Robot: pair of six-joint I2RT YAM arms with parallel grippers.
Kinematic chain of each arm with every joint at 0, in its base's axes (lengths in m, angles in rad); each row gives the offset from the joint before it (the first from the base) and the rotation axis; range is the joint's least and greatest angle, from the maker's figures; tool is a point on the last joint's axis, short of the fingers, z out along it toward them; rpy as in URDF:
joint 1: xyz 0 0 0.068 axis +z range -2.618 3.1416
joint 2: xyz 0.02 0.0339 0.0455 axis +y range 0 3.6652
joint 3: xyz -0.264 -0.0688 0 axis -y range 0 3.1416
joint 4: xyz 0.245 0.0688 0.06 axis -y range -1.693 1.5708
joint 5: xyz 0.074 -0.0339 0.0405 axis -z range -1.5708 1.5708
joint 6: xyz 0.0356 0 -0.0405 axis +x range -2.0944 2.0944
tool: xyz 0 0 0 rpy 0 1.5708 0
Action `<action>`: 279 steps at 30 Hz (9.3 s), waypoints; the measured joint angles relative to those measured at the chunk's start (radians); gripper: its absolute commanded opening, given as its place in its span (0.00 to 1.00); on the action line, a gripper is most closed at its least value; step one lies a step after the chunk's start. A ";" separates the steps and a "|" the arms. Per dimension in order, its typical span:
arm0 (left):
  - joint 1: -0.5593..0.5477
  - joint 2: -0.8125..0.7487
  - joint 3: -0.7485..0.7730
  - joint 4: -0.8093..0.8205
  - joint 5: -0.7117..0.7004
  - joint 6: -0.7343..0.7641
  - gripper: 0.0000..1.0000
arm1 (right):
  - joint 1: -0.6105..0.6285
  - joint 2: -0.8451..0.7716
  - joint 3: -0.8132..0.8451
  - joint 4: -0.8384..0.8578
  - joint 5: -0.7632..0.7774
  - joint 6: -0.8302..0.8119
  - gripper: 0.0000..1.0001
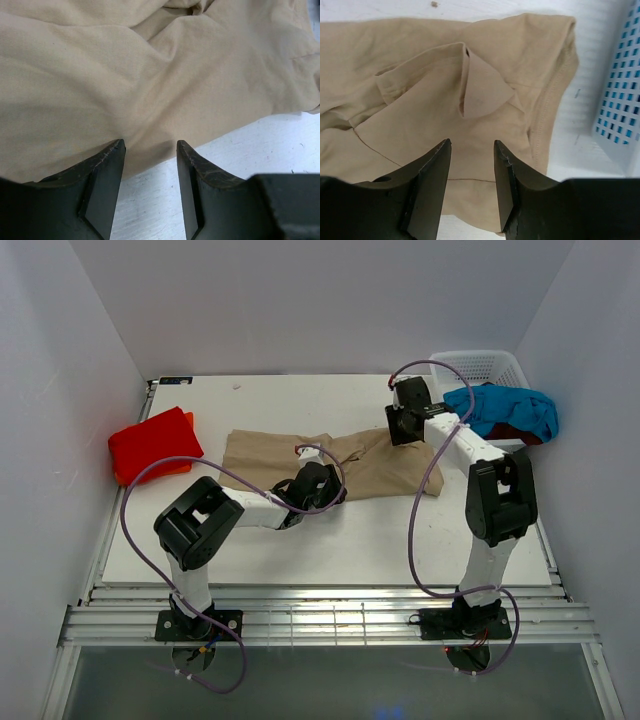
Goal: Fold and stack the t-shirts
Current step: Fold the tshirt
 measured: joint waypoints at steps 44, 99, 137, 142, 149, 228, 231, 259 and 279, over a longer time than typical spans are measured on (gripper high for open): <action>-0.048 0.250 0.273 0.077 0.133 0.121 0.00 | 0.003 0.229 0.164 -0.003 0.041 -0.019 0.08; -0.075 0.222 0.144 0.219 0.081 0.003 0.00 | 0.050 0.290 0.228 0.019 -0.344 -0.041 0.39; -0.082 0.208 0.113 0.235 0.079 -0.019 0.00 | 0.077 0.321 0.347 -0.037 -0.193 -0.030 0.08; -0.082 0.208 0.108 0.245 0.078 -0.022 0.00 | 0.078 0.342 0.409 -0.061 -0.190 -0.019 0.08; -0.082 0.208 0.102 0.254 0.076 -0.023 0.00 | 0.079 0.404 0.427 -0.074 -0.190 -0.014 0.23; 0.204 -0.291 -0.238 -0.348 -0.447 -0.027 0.00 | 0.045 0.027 -0.246 -0.034 0.246 0.292 0.08; 0.153 -0.344 -0.297 -0.344 -0.447 -0.097 0.00 | 0.042 0.090 -0.152 -0.052 0.248 0.290 0.08; -0.434 -0.171 -0.105 -0.380 -0.447 -0.507 0.00 | -0.036 0.579 0.622 0.012 -0.181 0.249 0.12; 0.142 -0.106 0.547 -0.185 -0.039 0.306 0.00 | 0.068 -0.525 -0.212 0.335 -0.229 0.190 0.08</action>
